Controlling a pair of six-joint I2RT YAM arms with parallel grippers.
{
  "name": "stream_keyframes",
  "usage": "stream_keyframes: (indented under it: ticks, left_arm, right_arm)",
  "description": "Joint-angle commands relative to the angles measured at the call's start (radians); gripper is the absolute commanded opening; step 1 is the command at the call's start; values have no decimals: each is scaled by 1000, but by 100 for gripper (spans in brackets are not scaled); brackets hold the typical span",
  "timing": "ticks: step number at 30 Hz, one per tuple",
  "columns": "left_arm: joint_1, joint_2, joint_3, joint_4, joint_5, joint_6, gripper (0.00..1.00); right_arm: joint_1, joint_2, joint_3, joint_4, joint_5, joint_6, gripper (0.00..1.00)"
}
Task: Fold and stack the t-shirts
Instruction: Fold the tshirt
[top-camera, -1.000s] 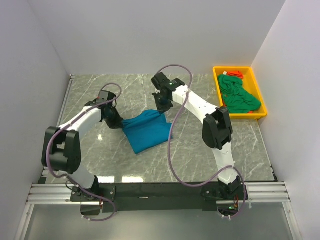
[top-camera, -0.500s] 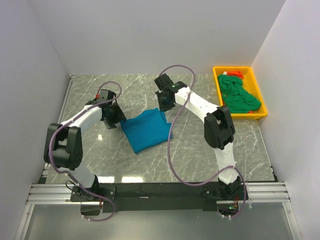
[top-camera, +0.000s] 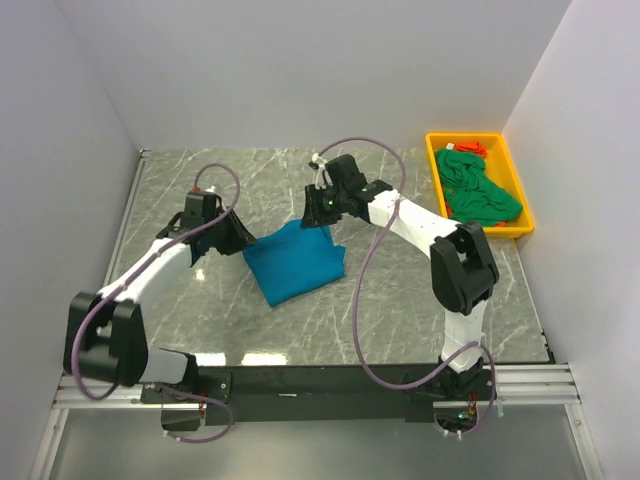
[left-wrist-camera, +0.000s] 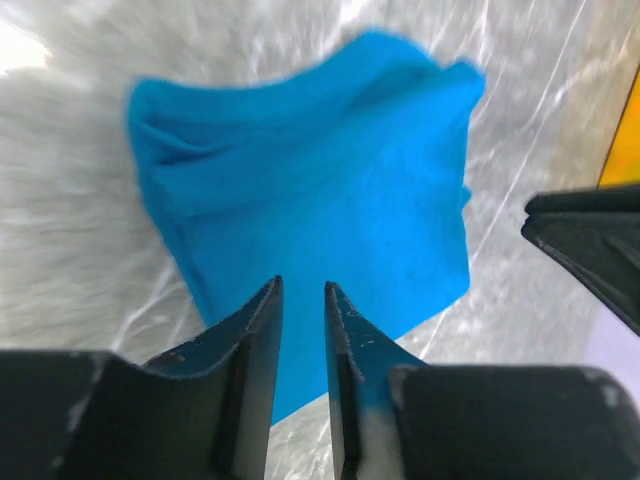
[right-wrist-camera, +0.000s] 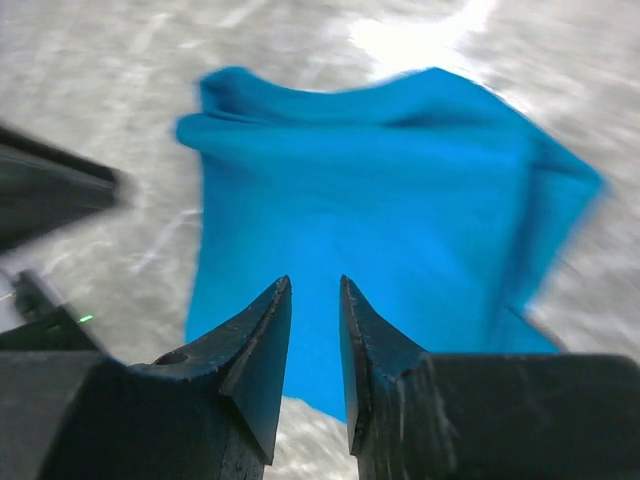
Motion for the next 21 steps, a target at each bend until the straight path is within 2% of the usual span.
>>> stream_keyframes:
  ticks: [1,7,10,14,18,21]
  left_arm:
    - [-4,77,-34,171,188,-28,28]
    - [8,284,55,225,182,-54,24]
    - [54,403,91,280,194,-102,24]
    - [95,542,138,323,256,-146,25]
    - [118,632,167,318,294,-165,26]
    - [131,635,191,301,304,-162,28]
  right_arm:
    - [-24,58,0,197,-228,29,33]
    - [-64,245,101,284,-365,92,32]
    - [-109,355,126,368,-386,188,32]
    - [-164,446,159,401,-353,337,31]
    - [-208,481,132,515,-385,440,31]
    - [-222,463,98,553,-412,472,30]
